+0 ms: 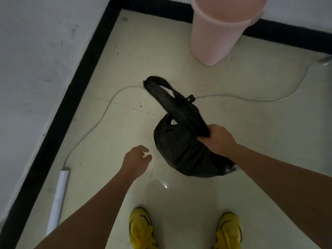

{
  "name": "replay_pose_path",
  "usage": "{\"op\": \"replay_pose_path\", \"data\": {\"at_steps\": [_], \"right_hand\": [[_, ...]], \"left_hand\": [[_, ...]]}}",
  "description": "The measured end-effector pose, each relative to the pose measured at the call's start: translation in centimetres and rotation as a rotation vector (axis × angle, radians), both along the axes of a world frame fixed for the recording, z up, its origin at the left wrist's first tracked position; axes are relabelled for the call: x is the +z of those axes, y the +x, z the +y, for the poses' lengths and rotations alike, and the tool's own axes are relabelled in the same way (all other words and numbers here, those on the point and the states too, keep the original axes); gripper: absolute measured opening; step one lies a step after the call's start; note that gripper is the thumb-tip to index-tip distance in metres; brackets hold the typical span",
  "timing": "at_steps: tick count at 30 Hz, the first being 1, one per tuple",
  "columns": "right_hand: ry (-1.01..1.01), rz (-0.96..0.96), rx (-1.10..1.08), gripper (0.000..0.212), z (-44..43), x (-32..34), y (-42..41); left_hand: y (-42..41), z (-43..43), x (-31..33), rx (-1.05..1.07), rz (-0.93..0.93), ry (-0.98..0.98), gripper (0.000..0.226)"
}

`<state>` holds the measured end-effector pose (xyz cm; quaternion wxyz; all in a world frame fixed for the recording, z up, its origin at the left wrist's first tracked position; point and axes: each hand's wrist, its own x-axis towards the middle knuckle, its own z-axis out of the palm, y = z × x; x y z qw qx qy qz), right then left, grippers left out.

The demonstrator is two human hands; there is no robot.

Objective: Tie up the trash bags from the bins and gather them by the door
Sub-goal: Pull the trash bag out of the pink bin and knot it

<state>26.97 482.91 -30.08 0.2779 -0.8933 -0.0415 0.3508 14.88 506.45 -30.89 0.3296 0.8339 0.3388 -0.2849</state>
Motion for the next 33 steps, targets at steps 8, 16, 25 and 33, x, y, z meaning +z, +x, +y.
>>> {"op": "replay_pose_path", "data": {"at_steps": [8,16,25,33], "right_hand": [[0.214,0.033,-0.616,0.02,-3.4,-9.0,3.6],[0.475,0.05,-0.929,0.042,-4.6,-11.7,9.0],[0.545,-0.032,-1.017,0.034,-5.1,-8.4,8.2],[0.892,0.332,-0.768,0.029,-3.1,-7.6,2.5]], "left_hand": [[8.8,-2.6,-9.0,0.214,-0.239,-0.437,0.098],[11.6,-7.7,-11.9,0.021,-0.184,-0.883,0.045],[10.1,-5.3,-9.5,0.643,-0.449,-0.91,0.037],[9.9,-3.8,-5.8,0.709,-0.595,-0.895,0.034]]}}
